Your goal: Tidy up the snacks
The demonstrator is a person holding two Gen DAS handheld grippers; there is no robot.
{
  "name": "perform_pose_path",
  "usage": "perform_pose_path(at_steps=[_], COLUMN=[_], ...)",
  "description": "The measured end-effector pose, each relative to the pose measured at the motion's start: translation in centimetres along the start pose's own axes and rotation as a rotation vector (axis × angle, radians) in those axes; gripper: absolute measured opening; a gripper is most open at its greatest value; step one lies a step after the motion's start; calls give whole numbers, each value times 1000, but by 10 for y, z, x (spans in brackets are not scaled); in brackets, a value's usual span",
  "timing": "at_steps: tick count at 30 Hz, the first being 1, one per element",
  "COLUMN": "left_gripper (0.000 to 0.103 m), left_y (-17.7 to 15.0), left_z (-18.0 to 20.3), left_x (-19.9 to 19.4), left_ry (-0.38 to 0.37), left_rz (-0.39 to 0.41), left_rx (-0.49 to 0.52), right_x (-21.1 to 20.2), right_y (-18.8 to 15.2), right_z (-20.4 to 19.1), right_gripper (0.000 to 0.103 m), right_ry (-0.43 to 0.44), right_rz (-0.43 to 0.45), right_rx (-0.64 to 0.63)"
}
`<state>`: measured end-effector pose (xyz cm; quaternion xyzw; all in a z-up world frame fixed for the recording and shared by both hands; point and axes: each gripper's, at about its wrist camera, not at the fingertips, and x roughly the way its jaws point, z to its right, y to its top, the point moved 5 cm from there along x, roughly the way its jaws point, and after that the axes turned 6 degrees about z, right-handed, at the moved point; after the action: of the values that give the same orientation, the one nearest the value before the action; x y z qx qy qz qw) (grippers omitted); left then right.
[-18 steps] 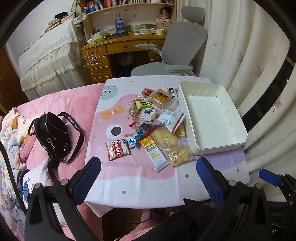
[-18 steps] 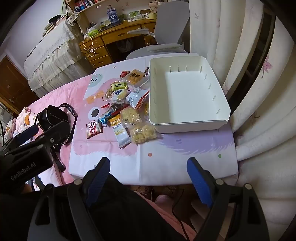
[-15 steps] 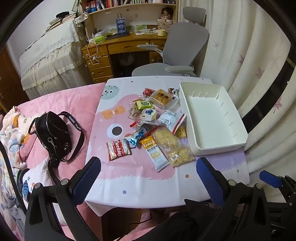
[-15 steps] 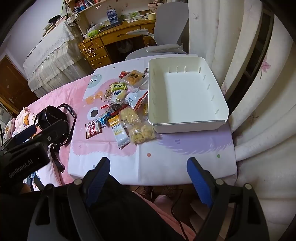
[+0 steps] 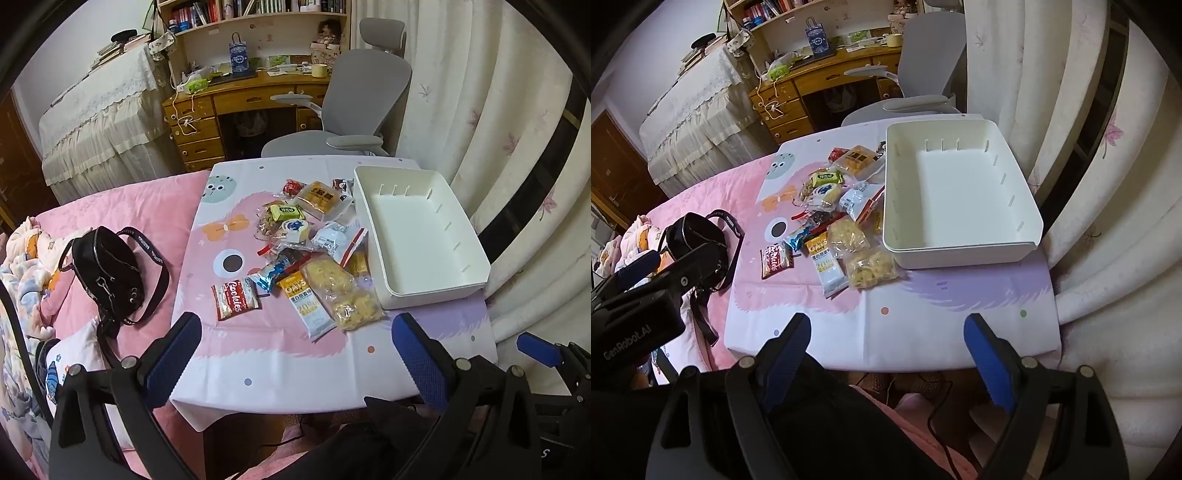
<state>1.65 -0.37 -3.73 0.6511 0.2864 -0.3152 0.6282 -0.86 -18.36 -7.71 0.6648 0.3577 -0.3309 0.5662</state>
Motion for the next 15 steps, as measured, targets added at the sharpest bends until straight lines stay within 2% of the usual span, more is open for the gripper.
perform_pose_path(at_steps=[15], left_gripper=[102], left_y=[-5], left_z=[9], left_x=[-10], left_ry=[14], left_rz=[2], left_rx=[26], right_x=[2], right_y=[-3], right_z=[6], right_gripper=[86], right_ry=[-1], right_rz=[3], right_rx=[10])
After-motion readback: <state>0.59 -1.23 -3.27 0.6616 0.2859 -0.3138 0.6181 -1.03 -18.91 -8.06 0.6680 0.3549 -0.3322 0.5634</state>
